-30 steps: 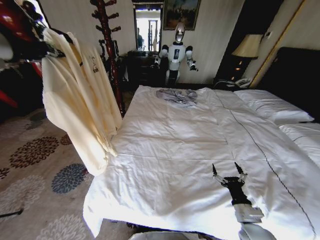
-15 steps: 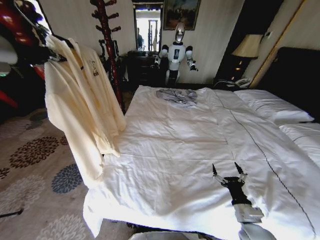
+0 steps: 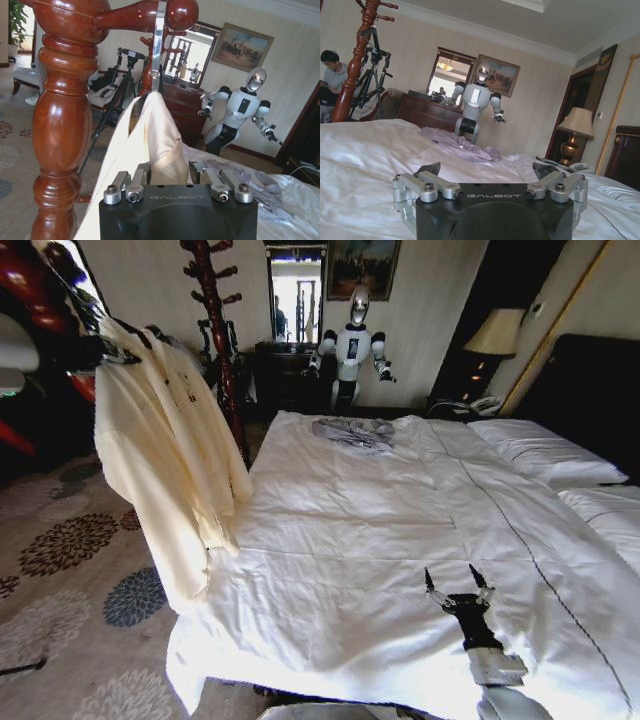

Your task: Pick up the clothes from the bed and hang them on the clothes hanger.

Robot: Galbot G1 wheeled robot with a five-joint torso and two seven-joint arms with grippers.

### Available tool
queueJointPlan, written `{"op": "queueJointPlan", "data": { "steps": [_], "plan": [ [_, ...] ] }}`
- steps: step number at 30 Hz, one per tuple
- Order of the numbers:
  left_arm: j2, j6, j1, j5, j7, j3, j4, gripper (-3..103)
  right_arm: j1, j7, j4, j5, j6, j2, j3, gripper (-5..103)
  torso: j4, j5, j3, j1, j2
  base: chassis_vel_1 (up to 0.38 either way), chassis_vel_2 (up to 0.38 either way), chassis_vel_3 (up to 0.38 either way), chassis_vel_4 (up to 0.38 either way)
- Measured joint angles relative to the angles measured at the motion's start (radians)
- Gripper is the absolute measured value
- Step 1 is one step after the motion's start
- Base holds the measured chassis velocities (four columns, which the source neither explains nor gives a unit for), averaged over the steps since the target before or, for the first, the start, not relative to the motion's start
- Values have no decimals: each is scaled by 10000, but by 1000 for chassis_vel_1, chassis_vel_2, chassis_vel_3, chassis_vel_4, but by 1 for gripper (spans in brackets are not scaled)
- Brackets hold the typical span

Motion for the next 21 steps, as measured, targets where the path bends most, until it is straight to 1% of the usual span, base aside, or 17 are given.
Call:
{"op": "queueJointPlan", "data": {
  "steps": [1, 2, 3, 4, 6, 7, 10, 11, 12, 13, 15, 16, 21],
  "plan": [
    [48, 0, 55, 36, 3, -51, -59, 53, 0, 0, 0, 0, 0, 0, 0, 100, -1, 1, 0, 0, 0, 0, 0, 0, 0],
    [48, 0, 55, 36, 3, -51, -59, 53, 0, 0, 0, 0, 0, 0, 0, 100, -1, 1, 0, 0, 0, 0, 0, 0, 0],
    [97, 0, 97, 50, 10, -104, -127, 58, 0, 0, 0, 0, 0, 0, 0, 100, -3, 1, 0, 0, 0, 0, 0, 0, 0],
    [148, 0, 139, 67, 12, -163, -193, 58, 0, 0, 0, 0, 0, 1, 0, 100, -4, 1, 0, 0, 0, 0, 0, 0, 0],
    [280, 1, 216, 85, 14, -261, -304, 69, 0, 0, 0, 0, 0, 0, 0, 100, -3, 1, 0, 0, 0, 0, 0, 0, 0],
    [280, 1, 216, 85, 14, -261, -304, 69, 0, 0, 0, 0, 0, 0, 0, 100, -3, 1, 0, 0, 0, 0, 0, 0, 0],
    [553, 1, 377, 203, 52, -412, -495, 85, 0, 0, 0, 0, 0, 0, 0, 100, -2, 1, 0, 0, 0, 0, 0, 0, 0],
    [553, 1, 377, 203, 52, -412, -495, 85, 0, 0, 0, 0, 0, 0, 0, 100, -2, 1, 0, 0, 0, 0, 0, 0, 0],
    [663, 0, 445, 288, 72, -473, -557, 90, 1, 0, 0, 0, 0, 0, 0, 100, -3, 1, 0, 0, 0, 0, 0, 0, 0],
    [746, 1, 501, 347, 93, -523, -615, 90, 0, 0, 0, 0, 0, 0, 0, 100, -1, 1, 0, 0, 0, 0, 0, 0, 0],
    [901, 1, 574, 412, 128, -608, -727, 98, 0, 0, 0, 0, 0, 0, 0, 100, -2, 1, 0, 0, 0, 0, 0, 0, 0],
    [901, 1, 574, 412, 128, -608, -727, 98, 0, 0, 0, 0, 0, 0, 0, 100, -2, 1, 0, 0, 0, 0, 0, 0, 0],
    [1290, 1, 689, 947, 499, -842, -1082, 100, 0, 0, 0, 0, 0, 0, 0, 100, -2, 1, -1, 0, 0, 0, 0, 0, 0]
  ]
}}
